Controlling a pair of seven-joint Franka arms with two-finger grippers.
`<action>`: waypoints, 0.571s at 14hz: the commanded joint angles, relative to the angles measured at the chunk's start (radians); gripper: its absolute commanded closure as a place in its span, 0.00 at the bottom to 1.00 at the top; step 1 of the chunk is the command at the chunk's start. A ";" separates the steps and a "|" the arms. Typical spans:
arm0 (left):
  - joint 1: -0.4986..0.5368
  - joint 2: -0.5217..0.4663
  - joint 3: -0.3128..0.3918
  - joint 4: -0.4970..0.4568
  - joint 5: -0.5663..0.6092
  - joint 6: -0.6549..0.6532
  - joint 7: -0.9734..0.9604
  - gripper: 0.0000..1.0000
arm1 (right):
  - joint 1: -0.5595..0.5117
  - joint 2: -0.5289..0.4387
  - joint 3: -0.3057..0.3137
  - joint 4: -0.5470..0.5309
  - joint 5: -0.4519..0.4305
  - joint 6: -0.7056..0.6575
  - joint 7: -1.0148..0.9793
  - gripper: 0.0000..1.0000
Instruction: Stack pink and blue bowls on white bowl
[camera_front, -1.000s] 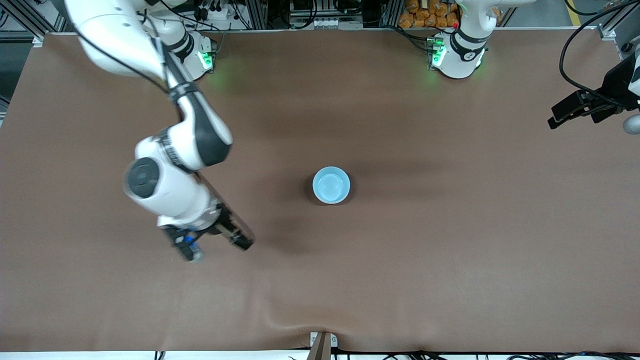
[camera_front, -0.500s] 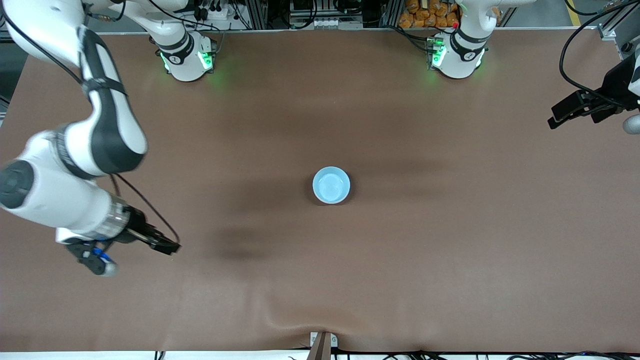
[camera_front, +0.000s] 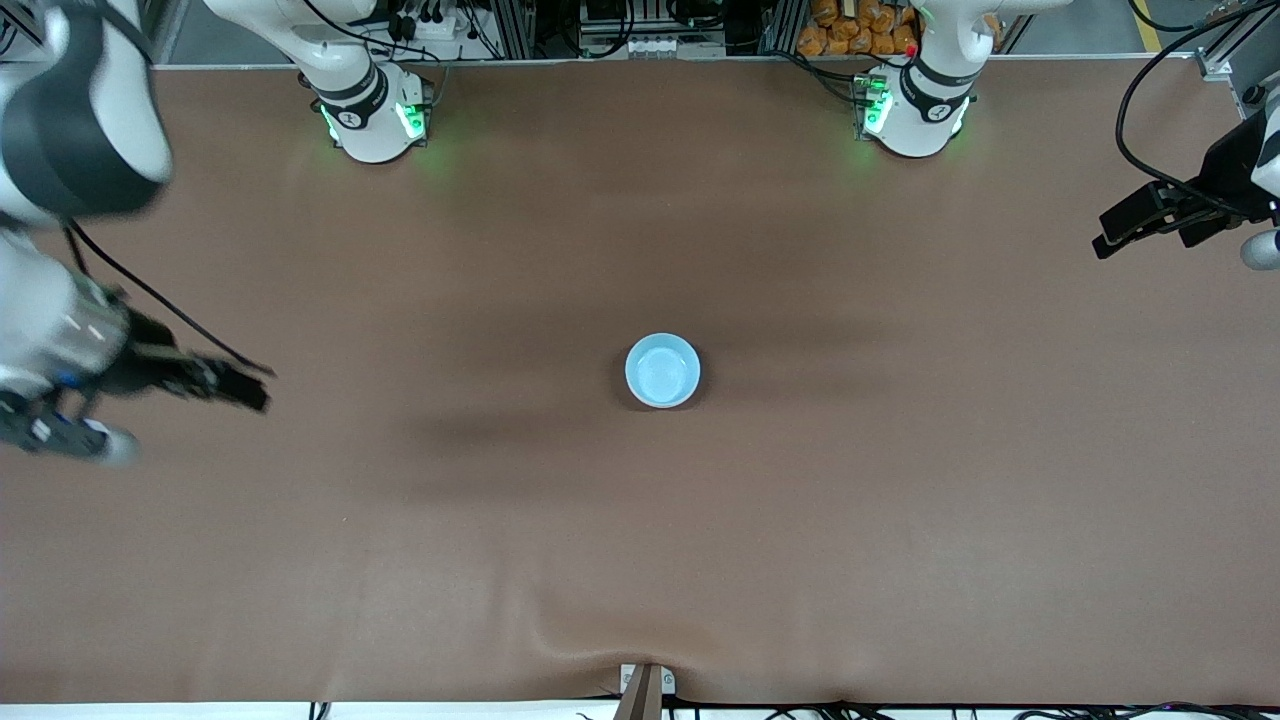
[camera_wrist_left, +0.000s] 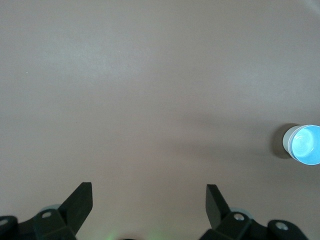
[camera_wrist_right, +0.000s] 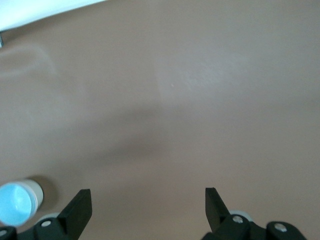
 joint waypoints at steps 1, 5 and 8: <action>0.006 0.000 -0.001 0.009 -0.026 -0.002 0.024 0.00 | 0.009 -0.221 -0.011 -0.215 -0.009 -0.022 -0.056 0.00; 0.007 -0.003 -0.001 0.009 -0.026 -0.005 0.025 0.00 | 0.021 -0.380 -0.005 -0.383 -0.022 -0.019 -0.081 0.00; 0.007 -0.003 -0.001 0.008 -0.026 -0.005 0.025 0.00 | 0.018 -0.366 -0.003 -0.354 -0.051 -0.013 -0.104 0.00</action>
